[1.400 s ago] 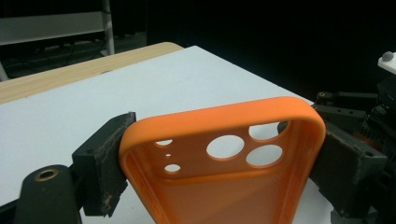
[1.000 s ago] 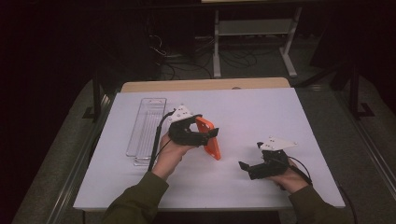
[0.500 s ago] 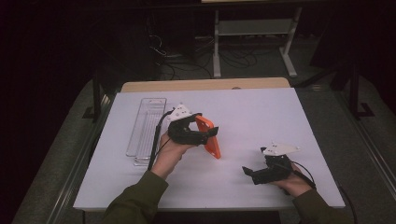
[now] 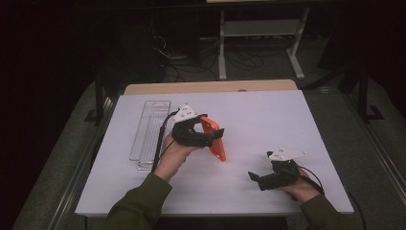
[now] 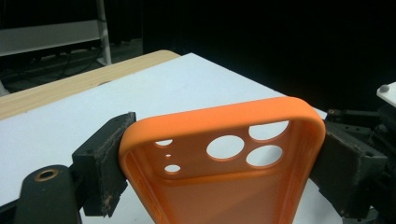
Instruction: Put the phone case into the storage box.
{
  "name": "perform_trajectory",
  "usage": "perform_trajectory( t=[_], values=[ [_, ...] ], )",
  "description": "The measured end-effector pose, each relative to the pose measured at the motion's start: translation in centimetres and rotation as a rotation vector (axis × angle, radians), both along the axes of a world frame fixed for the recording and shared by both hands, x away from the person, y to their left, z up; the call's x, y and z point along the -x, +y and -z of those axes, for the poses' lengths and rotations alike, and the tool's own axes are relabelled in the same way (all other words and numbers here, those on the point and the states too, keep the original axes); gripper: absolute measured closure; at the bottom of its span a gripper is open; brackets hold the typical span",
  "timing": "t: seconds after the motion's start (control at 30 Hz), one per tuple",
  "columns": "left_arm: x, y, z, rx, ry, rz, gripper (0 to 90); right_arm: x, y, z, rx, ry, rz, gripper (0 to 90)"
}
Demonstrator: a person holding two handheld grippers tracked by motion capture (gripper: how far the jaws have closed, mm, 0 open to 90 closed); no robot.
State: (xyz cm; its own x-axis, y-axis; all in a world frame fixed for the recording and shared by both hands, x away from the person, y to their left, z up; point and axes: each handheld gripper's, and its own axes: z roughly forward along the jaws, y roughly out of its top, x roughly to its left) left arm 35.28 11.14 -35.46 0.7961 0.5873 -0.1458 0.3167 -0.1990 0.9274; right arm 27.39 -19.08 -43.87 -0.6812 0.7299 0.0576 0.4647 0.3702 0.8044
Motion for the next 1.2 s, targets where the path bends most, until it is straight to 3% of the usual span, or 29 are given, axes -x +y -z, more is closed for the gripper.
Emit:
perform_trajectory(
  t=[0.3,0.33,0.7,1.2],
  values=[
    [-0.8,0.2,-1.5,-0.022,-0.019,0.007,15.2,0.1,-0.1,-0.1,-0.005,-0.010,0.006,0.0],
    [-0.9,0.1,-1.7,-0.006,-0.017,0.007,15.1,0.1,-0.1,-0.1,-0.006,-0.006,0.008,0.0],
    [-1.7,0.4,-3.0,-0.016,-0.038,0.012,15.1,0.0,-0.1,-0.1,-0.005,-0.012,0.008,0.0],
    [-2.7,1.3,-4.6,-0.029,-0.060,-0.022,15.1,0.1,0.0,-0.1,-0.002,-0.013,0.009,0.0]
  ],
)
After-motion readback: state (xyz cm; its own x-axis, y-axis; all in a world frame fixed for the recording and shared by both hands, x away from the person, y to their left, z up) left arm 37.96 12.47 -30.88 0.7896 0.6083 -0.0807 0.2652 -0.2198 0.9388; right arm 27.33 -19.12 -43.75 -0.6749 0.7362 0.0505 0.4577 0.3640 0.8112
